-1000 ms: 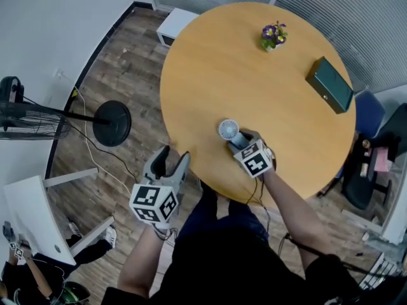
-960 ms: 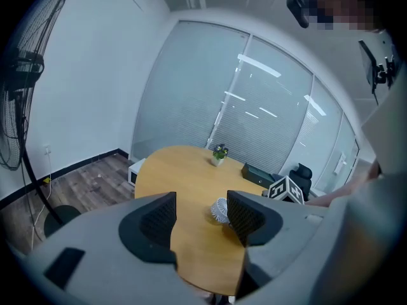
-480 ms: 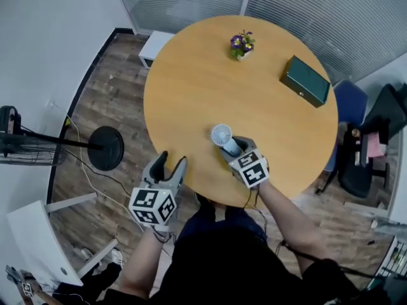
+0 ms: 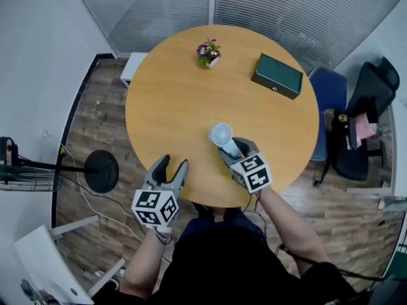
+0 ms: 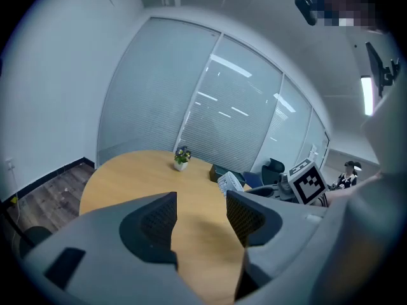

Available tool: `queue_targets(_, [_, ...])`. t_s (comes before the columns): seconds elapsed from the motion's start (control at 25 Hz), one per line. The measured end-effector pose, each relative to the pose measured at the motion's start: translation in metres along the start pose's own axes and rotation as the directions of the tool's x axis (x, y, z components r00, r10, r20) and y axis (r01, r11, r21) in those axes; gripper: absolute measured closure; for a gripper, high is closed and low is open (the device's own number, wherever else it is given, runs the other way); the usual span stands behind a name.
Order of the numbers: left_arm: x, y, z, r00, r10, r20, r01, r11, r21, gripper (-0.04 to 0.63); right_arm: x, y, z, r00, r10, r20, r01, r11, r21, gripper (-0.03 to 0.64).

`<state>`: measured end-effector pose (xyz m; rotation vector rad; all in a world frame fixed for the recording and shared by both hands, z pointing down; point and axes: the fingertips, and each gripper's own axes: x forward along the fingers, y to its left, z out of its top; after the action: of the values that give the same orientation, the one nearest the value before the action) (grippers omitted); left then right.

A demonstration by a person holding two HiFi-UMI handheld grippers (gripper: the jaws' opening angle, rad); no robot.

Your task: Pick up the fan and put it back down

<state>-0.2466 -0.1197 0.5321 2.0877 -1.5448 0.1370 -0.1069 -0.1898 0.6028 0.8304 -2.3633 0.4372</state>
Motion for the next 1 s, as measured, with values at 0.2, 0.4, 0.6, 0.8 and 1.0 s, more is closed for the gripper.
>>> queue_targets(0.2, [0.022, -0.032, 0.006, 0.999, -0.05, -0.018, 0.05, 0.998, 0.038, 0.354, -0.036, -0.033, -0.001, 0.997, -0.061, 0.036, 0.06, 0.997, 0.044, 0.396])
queue_targets(0.4, [0.042, -0.066, 0.006, 0.995, -0.092, -0.04, 0.094, 0.994, 0.057, 0.354, -0.067, -0.071, -0.015, 0.99, -0.129, 0.048, 0.125, 0.989, 0.085, 0.396])
queue_targets(0.6, [0.065, -0.098, -0.002, 0.989, -0.128, -0.075, 0.133, 0.988, 0.074, 0.356, -0.093, -0.109, -0.036, 0.981, -0.187, 0.052, 0.179, 0.975, 0.13, 0.396])
queue_targets(0.8, [0.089, -0.127, -0.011, 0.982, -0.154, -0.11, 0.164, 0.983, 0.084, 0.356, -0.117, -0.144, -0.065, 0.972, -0.233, 0.021, 0.226, 0.958, 0.178, 0.396])
queue_targets(1.0, [0.107, -0.158, -0.023, 0.974, -0.177, -0.141, 0.192, 0.976, 0.099, 0.356, -0.137, -0.171, -0.1, 0.963, -0.267, -0.029, 0.267, 0.939, 0.215, 0.396])
